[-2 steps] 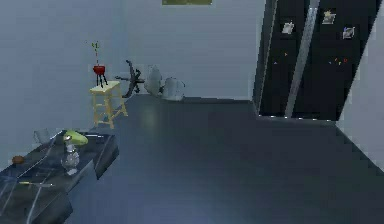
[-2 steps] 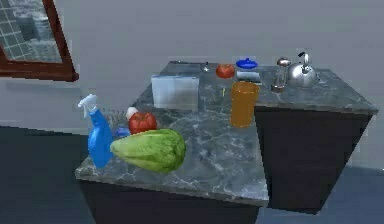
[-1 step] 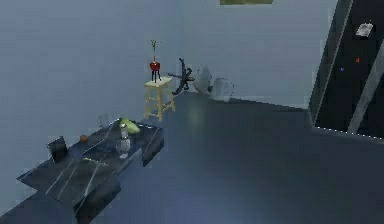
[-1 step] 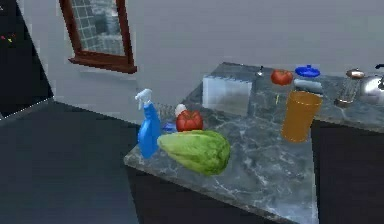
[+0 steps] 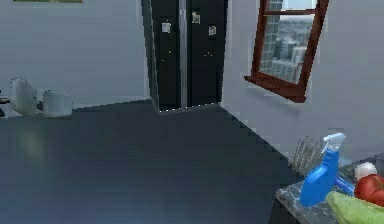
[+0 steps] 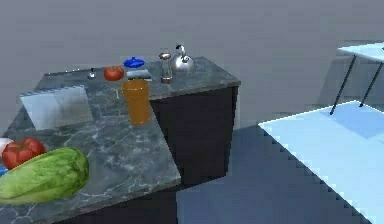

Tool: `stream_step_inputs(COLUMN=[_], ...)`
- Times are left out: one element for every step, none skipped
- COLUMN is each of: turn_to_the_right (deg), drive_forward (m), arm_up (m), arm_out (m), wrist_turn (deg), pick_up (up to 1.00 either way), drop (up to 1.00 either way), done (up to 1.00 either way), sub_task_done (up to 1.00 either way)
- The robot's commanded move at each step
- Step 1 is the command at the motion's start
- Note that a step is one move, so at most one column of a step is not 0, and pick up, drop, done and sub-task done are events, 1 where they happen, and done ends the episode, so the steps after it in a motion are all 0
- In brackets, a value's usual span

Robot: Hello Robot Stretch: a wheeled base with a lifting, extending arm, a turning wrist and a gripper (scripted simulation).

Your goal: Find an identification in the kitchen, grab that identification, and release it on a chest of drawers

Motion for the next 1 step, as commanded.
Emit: stream_step_inputs(turn_to_the_right=[3.0], drive_forward=[0.0], arm_up=[0.0], arm_out=[0.0], wrist_turn=[0.0], pick_up=[0.0], drop=[0.0], done=[0.0], sub_task_done=[0.0])
